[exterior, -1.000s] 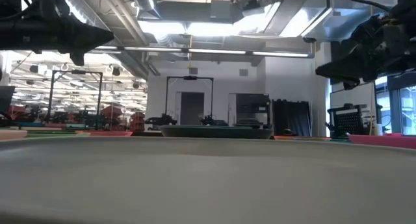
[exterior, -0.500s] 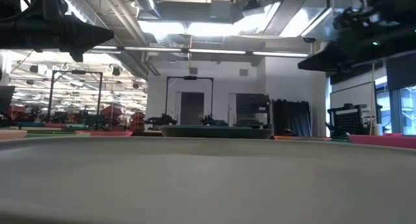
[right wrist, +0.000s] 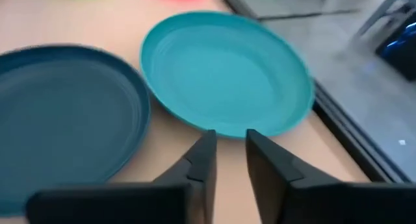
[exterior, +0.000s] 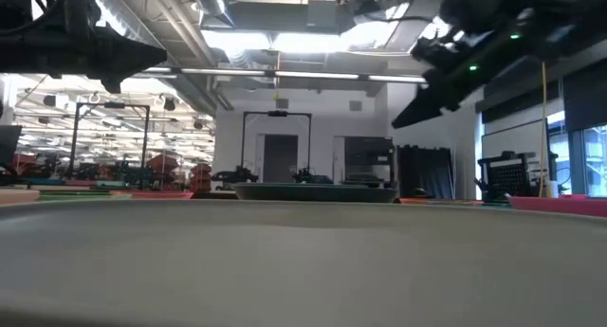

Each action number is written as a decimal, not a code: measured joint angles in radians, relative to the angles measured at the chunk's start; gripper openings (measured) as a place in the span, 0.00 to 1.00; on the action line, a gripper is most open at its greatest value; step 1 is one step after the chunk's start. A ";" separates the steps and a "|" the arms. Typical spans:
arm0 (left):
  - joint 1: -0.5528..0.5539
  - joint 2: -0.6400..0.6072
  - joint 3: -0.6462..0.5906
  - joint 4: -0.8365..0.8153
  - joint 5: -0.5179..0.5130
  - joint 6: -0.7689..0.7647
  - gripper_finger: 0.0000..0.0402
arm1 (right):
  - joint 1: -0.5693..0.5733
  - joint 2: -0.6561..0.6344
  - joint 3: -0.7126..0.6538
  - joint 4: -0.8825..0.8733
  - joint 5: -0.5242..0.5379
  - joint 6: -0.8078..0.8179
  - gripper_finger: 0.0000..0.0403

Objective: Stack plastic plates
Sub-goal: Stack the green plate on top of the gray plate

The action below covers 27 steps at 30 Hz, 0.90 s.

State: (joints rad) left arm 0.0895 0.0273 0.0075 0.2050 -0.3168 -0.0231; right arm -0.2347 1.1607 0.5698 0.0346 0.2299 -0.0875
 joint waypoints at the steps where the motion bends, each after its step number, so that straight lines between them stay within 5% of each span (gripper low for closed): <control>1: 0.000 0.000 0.000 0.000 0.000 0.000 0.04 | -0.016 0.029 0.027 -0.015 -0.036 -0.011 0.27; 9: 0.000 0.000 0.000 -0.002 -0.001 -0.029 0.04 | -0.060 0.190 0.146 -0.070 -0.208 -0.052 0.51; 15: 0.000 0.000 0.000 0.003 0.009 -0.111 0.04 | 0.070 0.201 0.157 -0.075 -0.432 0.025 0.57; 22: 0.000 0.000 0.000 0.012 0.046 -0.141 0.04 | 0.279 0.202 0.157 -0.091 -0.400 0.134 0.57; 27: 0.000 0.000 0.000 0.013 0.047 -0.143 0.04 | 0.347 0.202 0.157 -0.091 -0.242 0.116 0.57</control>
State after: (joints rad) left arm 0.0895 0.0273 0.0075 0.2176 -0.2695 -0.1658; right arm 0.1120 1.3624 0.7273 -0.0563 -0.0117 0.0288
